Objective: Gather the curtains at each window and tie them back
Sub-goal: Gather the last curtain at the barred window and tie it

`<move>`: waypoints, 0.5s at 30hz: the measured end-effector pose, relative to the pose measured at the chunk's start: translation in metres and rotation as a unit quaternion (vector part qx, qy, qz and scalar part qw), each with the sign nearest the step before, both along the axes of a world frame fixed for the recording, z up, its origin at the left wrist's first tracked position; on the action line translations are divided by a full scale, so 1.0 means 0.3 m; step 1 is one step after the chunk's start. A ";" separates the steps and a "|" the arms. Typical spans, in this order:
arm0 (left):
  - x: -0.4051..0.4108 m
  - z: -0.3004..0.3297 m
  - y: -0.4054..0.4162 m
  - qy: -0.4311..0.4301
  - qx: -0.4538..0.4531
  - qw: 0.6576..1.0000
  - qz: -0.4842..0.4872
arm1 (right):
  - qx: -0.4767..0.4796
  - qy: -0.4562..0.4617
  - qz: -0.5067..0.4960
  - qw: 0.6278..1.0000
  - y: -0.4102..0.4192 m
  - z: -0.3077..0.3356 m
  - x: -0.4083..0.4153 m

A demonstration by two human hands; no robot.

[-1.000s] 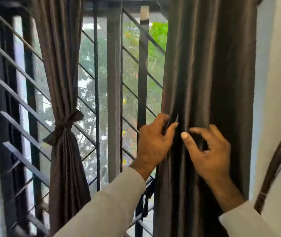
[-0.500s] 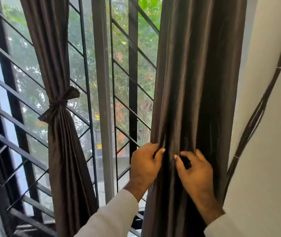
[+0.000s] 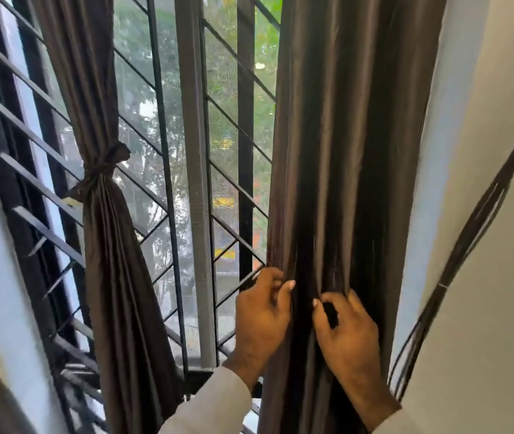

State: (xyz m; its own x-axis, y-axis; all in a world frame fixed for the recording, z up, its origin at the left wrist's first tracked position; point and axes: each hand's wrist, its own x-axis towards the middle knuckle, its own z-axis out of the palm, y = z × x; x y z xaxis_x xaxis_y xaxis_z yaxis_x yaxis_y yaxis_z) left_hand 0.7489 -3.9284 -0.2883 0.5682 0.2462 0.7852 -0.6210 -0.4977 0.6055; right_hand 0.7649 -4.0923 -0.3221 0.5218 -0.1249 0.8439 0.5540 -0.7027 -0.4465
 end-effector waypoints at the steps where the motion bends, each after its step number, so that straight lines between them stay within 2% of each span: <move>1: -0.012 -0.007 -0.014 -0.003 0.017 1.000 0.018 | -0.013 0.006 0.010 1.000 -0.008 -0.021 -0.011; 10: -0.038 -0.034 -0.092 -0.031 0.032 0.998 0.047 | -0.036 0.013 0.136 0.990 -0.063 -0.070 -0.049; 15: -0.075 -0.025 -0.126 0.007 -0.012 1.000 -0.011 | -0.006 0.063 0.247 0.967 -0.087 -0.048 -0.080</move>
State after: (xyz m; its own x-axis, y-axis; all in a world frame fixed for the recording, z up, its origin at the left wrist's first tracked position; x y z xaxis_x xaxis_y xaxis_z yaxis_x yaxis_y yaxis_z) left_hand 0.7264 -3.9661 -0.2957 0.5847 0.2510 0.7714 -0.6235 -0.4692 0.6253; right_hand 0.7409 -4.1184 -0.3366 0.6142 0.1747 0.7696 0.7648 -0.3723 -0.5258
